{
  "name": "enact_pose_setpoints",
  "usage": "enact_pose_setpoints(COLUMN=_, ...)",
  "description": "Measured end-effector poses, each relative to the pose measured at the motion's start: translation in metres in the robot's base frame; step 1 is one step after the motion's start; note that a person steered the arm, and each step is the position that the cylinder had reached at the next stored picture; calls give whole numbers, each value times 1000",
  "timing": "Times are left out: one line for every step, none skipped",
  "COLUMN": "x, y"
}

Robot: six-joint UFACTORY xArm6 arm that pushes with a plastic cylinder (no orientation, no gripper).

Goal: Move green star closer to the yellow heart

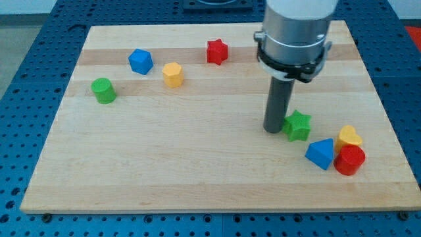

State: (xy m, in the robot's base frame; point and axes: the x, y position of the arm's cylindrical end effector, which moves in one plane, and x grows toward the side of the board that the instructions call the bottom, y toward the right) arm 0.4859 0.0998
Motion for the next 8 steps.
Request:
enact_pose_setpoints(x=0, y=22)
enact_pose_setpoints(x=-1, y=27)
enact_pose_setpoints(x=-1, y=26)
enact_pose_setpoints(x=-1, y=26)
enact_pose_setpoints(x=-1, y=26)
enact_pose_setpoints(x=0, y=40)
enact_pose_setpoints(x=8, y=56)
enact_pose_setpoints(x=16, y=61)
